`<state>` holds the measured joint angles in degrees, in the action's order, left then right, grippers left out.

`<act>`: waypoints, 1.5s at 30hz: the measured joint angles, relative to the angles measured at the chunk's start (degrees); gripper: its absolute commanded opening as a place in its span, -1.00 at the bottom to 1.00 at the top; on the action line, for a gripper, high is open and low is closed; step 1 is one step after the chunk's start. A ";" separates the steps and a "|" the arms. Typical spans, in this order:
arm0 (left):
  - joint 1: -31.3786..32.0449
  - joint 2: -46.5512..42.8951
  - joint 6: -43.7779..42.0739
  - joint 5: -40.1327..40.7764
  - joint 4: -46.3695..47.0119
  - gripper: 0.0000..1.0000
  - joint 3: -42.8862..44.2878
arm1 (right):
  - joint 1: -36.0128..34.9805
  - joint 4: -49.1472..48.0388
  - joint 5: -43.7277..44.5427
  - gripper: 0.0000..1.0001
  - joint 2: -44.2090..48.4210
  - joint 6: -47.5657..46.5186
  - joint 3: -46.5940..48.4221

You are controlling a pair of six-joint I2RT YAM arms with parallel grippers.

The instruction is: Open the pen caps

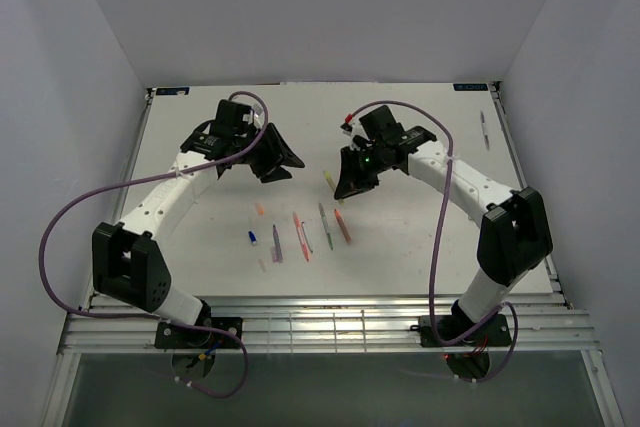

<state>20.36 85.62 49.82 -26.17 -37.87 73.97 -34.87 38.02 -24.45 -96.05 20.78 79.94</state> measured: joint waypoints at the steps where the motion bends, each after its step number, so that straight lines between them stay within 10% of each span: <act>1: 0.00 0.11 -0.07 0.46 -0.35 0.14 0.00 | 0.76 0.04 0.48 -0.85 0.02 0.24 -0.15; 12: 0.00 0.13 -1.77 1.57 -1.99 0.13 -0.55 | 23.52 0.94 10.43 -0.85 -12.35 -4.96 6.05; 45: 3.54 10.16 0.22 -4.44 3.19 0.18 3.67 | 4.22 3.34 -13.53 -0.85 1.03 -4.26 0.28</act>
<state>23.90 95.79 50.04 -30.61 -34.68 77.65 -30.65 41.36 -37.98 -95.02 16.51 80.23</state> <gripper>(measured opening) 0.589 0.135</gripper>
